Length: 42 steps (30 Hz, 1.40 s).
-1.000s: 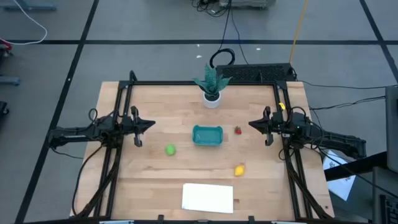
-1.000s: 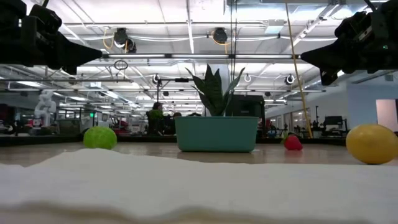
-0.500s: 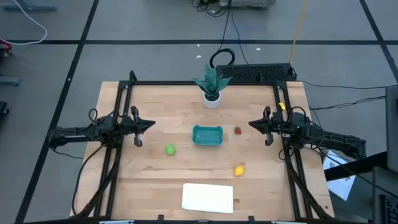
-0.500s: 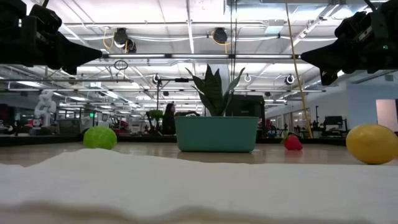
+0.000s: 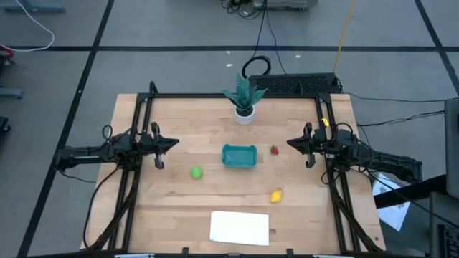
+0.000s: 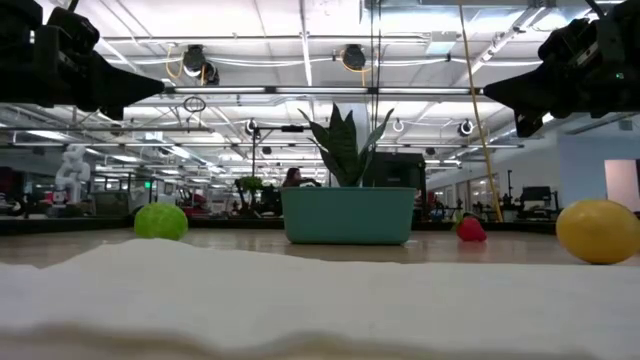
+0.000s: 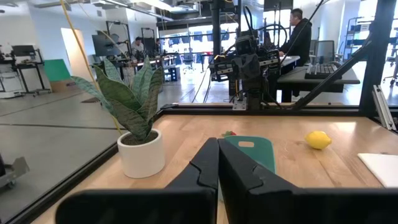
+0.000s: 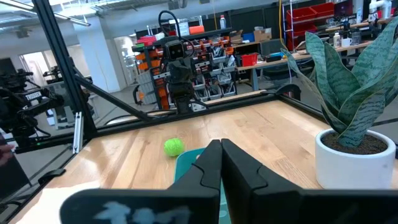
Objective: Pick and placing Produce into tupperware
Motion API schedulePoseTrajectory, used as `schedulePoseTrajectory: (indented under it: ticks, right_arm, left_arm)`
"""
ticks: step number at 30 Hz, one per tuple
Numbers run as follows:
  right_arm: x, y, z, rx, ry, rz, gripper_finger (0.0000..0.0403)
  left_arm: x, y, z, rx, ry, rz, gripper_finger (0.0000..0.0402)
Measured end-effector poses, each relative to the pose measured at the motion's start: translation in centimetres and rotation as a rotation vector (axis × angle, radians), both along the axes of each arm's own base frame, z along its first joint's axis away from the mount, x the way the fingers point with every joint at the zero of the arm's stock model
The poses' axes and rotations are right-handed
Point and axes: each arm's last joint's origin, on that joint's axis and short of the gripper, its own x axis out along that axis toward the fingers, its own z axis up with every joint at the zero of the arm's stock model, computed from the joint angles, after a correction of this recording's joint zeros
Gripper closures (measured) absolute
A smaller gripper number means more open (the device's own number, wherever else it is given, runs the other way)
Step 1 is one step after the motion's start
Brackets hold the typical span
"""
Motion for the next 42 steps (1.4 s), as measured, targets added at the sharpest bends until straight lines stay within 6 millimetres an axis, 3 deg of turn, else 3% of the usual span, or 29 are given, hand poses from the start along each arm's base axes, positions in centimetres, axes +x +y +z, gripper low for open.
schedulePoseTrajectory:
  ticks: [13,25,42]
  right_arm:
    - [0.0,0.0,0.0,0.0,0.0,-0.001,0.0403]
    - [0.0,0.0,0.0,0.0,0.0,0.002,0.0403]
    - [0.0,0.0,0.2,-0.116,-0.008,-0.004,0.0403]
  left_arm:
    - [0.0,0.0,0.2,-0.005,-0.021,0.0,0.0396]
    - [-0.1,0.0,0.7,-0.13,-0.095,-0.016,0.0396]
    - [-0.4,0.0,2.0,0.003,-0.215,0.007,0.0396]
